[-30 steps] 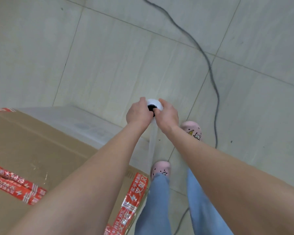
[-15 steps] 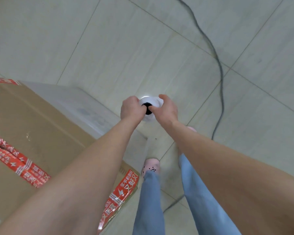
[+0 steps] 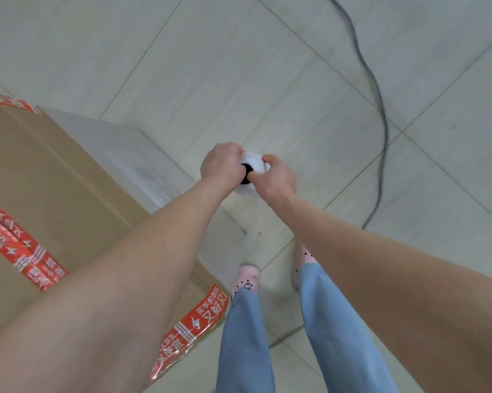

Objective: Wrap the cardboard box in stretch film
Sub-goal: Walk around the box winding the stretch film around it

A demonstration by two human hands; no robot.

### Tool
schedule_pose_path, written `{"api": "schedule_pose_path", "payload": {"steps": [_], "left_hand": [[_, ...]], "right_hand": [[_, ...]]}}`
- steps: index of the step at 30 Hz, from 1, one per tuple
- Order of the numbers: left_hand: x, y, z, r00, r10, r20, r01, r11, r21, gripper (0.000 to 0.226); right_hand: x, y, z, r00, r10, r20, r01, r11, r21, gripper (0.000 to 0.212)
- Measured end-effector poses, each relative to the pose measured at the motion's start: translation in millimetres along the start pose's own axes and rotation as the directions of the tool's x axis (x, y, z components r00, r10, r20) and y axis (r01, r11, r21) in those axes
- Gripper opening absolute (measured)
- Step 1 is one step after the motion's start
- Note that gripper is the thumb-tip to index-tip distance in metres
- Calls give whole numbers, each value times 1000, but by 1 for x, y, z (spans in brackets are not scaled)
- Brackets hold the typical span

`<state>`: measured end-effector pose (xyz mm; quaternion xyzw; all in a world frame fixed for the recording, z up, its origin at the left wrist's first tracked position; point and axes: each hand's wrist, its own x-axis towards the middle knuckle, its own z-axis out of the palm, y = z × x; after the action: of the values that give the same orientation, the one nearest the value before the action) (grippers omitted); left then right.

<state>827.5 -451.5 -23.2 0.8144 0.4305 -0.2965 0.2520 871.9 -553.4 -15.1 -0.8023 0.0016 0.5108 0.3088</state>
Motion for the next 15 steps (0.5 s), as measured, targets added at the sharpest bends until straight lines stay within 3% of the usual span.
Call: {"api": "schedule_pose_path", "payload": {"steps": [6,12,15], "left_hand": [[-2,-23,-2,982,-188,-15,176,944,-280,15],[3,-51,-14,891,-447,77,389,667,-636,21],[2,-55,-19,888,-438,144,411,613,-674,25]], "right_hand": [[3,-13,12,999,-40,15,40,999,-30,53],[12,-36,29,991,-85,102,96,989,-116,48],[16,-50,37,991,-78,106,98,976,-196,32]]}}
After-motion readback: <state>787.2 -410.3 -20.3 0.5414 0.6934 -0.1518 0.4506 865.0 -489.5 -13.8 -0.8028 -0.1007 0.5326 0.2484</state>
